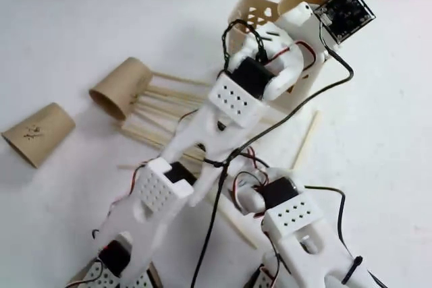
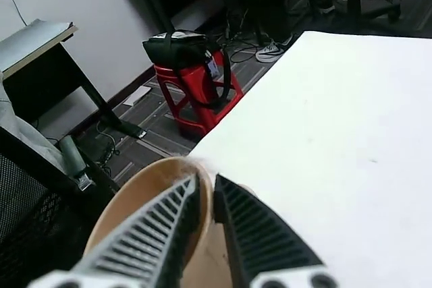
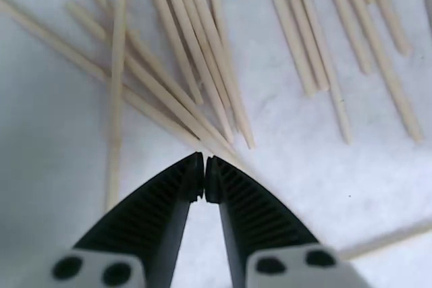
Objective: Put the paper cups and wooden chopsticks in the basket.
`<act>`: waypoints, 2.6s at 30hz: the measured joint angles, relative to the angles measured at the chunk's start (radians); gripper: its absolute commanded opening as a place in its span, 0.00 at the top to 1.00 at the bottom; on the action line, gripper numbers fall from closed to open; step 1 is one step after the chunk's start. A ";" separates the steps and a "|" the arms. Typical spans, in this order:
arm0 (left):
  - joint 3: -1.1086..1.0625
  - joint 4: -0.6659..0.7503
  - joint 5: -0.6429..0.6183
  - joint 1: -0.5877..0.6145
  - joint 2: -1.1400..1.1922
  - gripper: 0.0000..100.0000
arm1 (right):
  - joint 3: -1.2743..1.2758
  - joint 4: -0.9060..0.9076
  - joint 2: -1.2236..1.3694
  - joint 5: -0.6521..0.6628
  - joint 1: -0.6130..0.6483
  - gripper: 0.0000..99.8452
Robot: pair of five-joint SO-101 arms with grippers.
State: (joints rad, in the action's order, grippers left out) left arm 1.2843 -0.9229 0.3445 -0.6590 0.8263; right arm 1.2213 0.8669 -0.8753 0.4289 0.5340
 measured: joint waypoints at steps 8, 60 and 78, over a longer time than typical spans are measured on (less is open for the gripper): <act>0.000 -0.020 0.000 0.000 -0.051 0.94 | 0.000 0.000 0.000 0.000 0.000 0.98; 0.338 -0.858 0.000 0.258 -0.287 0.95 | 0.000 0.000 0.000 0.000 0.000 0.98; -0.226 -0.865 -0.086 0.753 -0.671 0.87 | 0.000 0.000 0.000 0.000 0.000 0.98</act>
State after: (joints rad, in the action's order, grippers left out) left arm 1.0587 -1.7883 0.2585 0.0944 0.1557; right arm 1.2213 0.8669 -0.8753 0.4289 0.5340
